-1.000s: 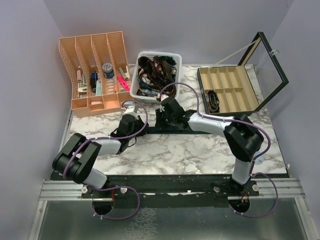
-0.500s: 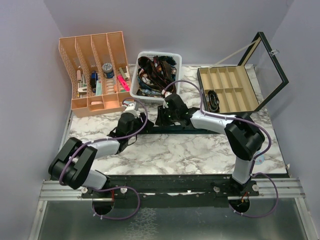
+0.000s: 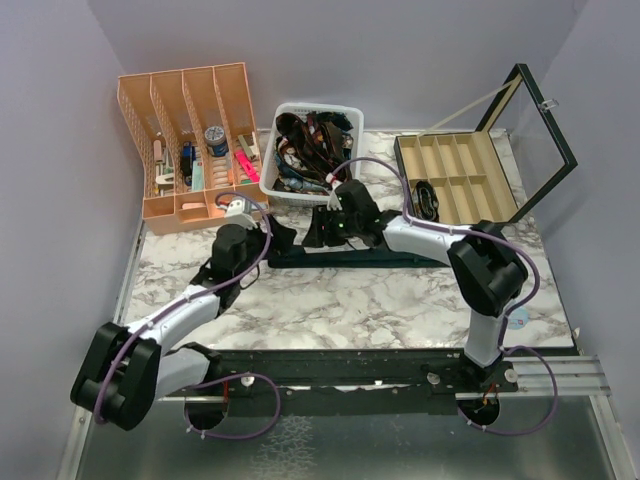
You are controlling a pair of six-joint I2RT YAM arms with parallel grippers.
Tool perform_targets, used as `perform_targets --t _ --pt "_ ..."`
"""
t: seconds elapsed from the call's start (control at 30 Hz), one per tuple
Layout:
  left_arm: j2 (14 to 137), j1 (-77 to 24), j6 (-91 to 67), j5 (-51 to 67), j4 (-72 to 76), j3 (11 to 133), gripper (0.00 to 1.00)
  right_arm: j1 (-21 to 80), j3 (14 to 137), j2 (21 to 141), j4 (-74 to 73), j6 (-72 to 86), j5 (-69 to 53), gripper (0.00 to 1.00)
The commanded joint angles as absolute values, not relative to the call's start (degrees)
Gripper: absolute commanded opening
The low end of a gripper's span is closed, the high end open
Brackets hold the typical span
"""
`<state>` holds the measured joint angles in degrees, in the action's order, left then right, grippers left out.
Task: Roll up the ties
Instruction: Roll the tie at the center of the board.
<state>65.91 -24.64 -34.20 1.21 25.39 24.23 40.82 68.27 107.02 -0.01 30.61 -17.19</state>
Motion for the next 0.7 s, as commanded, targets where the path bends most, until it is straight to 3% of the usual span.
perform_targets --t 0.0,0.27,0.47,0.67 --pt "62.10 -19.25 -37.06 -1.25 17.18 22.05 0.85 40.70 72.32 111.55 1.71 33.29 -22.66 0.50" --pt "64.82 -8.63 -37.63 12.47 16.46 19.60 0.88 40.69 74.70 115.95 1.25 34.16 -20.47 0.50" --pt "65.31 -7.23 -38.56 12.25 16.49 19.02 0.92 40.69 76.76 119.02 0.86 33.55 -24.23 0.49" --pt "66.64 -6.60 -38.59 13.88 16.68 18.95 0.92 40.69 76.56 119.51 1.94 34.18 -25.15 0.39"
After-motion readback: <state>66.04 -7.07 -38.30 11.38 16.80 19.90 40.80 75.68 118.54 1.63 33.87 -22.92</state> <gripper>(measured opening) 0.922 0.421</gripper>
